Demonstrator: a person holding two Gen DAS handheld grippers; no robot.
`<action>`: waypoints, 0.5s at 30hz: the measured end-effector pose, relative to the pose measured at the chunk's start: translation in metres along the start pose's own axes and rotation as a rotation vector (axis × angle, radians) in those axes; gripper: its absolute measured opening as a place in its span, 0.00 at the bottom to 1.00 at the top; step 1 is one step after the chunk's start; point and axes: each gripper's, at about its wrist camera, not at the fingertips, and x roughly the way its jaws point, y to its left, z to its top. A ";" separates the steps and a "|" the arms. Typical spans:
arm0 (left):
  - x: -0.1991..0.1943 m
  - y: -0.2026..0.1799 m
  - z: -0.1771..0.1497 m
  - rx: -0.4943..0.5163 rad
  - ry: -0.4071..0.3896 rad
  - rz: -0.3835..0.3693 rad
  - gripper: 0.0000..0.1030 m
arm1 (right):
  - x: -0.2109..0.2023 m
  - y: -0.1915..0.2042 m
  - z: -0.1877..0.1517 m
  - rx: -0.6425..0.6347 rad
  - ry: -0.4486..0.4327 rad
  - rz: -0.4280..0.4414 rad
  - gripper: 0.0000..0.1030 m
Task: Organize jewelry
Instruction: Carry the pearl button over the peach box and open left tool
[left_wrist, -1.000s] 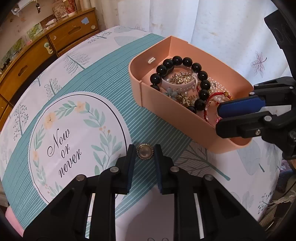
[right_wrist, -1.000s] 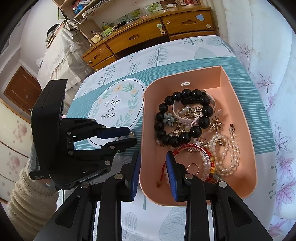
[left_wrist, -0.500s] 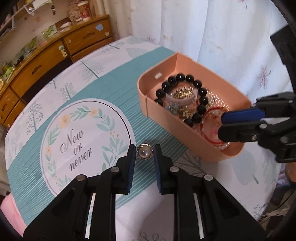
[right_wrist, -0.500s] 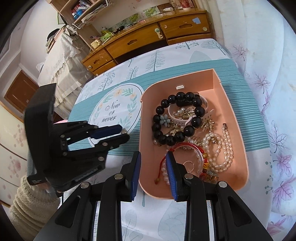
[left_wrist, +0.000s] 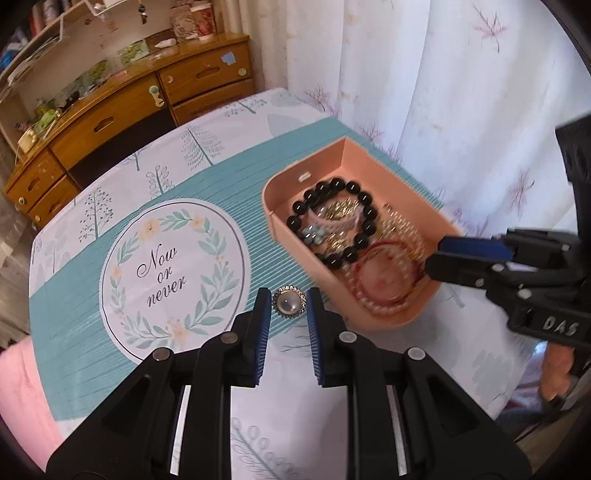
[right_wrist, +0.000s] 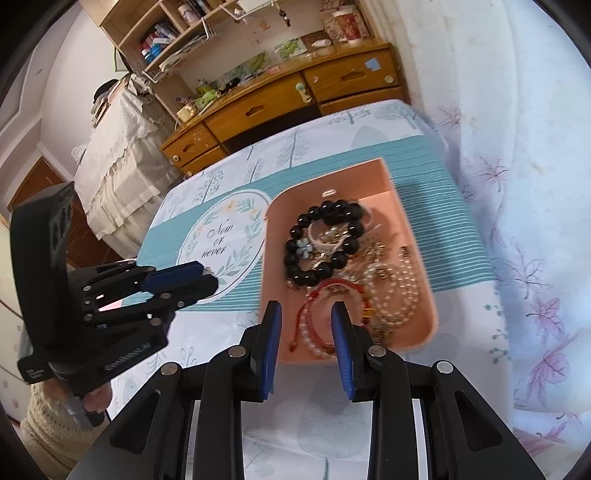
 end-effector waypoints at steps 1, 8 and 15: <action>-0.003 -0.003 0.001 -0.010 -0.010 0.000 0.16 | -0.003 -0.002 -0.001 0.000 -0.008 -0.007 0.27; -0.005 -0.024 0.007 -0.074 -0.049 -0.013 0.16 | -0.018 -0.031 -0.010 0.052 -0.040 -0.049 0.27; 0.027 -0.039 0.004 -0.163 0.009 -0.116 0.16 | -0.021 -0.058 -0.018 0.111 -0.061 -0.068 0.27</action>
